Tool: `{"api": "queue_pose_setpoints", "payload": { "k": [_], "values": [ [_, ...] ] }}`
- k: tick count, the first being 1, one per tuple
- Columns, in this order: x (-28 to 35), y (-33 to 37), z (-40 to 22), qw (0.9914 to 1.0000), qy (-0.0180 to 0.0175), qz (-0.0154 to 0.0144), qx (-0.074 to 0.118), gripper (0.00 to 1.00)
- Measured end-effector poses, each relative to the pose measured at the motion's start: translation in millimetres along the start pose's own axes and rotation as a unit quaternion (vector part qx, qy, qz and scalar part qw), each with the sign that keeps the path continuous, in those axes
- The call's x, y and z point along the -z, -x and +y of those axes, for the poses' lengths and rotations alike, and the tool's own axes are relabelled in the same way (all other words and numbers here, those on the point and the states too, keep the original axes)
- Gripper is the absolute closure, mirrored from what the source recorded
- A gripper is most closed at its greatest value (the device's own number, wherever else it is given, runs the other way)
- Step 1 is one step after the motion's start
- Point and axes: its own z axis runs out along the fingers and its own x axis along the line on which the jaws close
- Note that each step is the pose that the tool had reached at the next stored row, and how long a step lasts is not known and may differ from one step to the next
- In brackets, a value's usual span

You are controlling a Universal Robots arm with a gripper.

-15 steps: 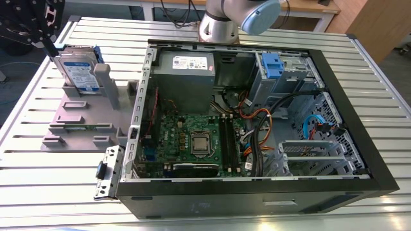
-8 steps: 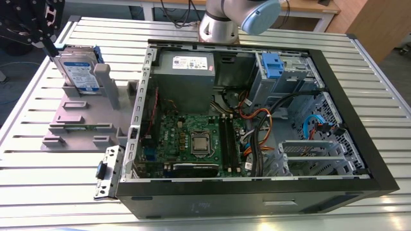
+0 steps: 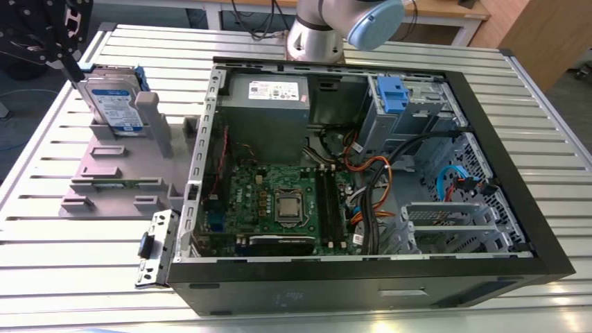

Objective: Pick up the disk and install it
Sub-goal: 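Pick up the disk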

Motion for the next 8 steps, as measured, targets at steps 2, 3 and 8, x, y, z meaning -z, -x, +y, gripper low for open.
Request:
{"api": "queue_pose_setpoints", "payload": {
  "k": [2,3,8],
  "values": [
    [0.0,0.0,0.0,1.00000,0.0000,0.0000,0.001,0.89],
    [0.0,0.0,0.0,1.00000,0.0000,0.0000,0.002,0.89],
    [0.0,0.0,0.0,0.99999,0.0000,-0.0001,0.005,0.89]
  ]
}}
